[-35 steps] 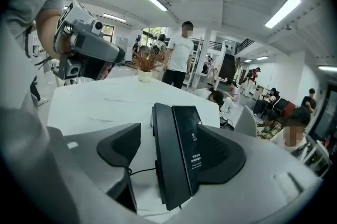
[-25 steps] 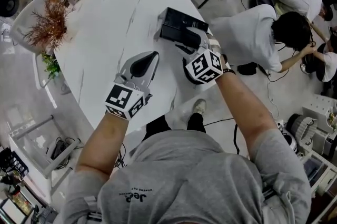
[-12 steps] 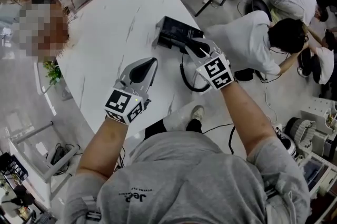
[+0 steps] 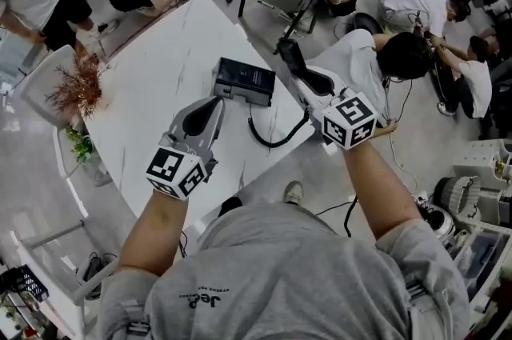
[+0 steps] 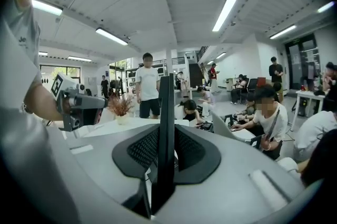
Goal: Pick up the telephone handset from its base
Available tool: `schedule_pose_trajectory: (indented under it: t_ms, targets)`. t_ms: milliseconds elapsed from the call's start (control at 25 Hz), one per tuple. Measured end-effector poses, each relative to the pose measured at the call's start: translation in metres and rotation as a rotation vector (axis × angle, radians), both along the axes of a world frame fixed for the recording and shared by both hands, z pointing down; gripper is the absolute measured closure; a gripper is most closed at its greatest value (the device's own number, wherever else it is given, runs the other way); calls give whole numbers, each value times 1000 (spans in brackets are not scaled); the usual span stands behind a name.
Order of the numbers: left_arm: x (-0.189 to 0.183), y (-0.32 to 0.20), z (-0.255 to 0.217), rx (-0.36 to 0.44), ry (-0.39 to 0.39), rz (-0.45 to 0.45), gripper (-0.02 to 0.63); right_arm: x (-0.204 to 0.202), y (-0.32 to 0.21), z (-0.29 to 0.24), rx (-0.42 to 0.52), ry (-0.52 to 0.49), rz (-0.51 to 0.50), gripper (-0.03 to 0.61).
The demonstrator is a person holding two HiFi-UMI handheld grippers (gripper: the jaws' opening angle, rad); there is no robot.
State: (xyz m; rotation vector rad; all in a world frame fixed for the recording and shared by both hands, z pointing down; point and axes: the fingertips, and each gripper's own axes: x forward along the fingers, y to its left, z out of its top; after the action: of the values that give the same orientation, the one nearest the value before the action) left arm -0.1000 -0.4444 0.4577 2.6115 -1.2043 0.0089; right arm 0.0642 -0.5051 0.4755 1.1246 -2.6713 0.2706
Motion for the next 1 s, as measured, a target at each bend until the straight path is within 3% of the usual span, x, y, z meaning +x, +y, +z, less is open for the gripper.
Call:
schedule_pose_trajectory:
  t_ms: [480, 1000]
  targets:
    - [54, -10, -90, 87, 44, 82, 557, 87, 32, -132, 105, -258, 120, 502]
    - [101, -13, -189, 155, 67, 179, 557, 159, 60, -231, 228, -408, 195, 502]
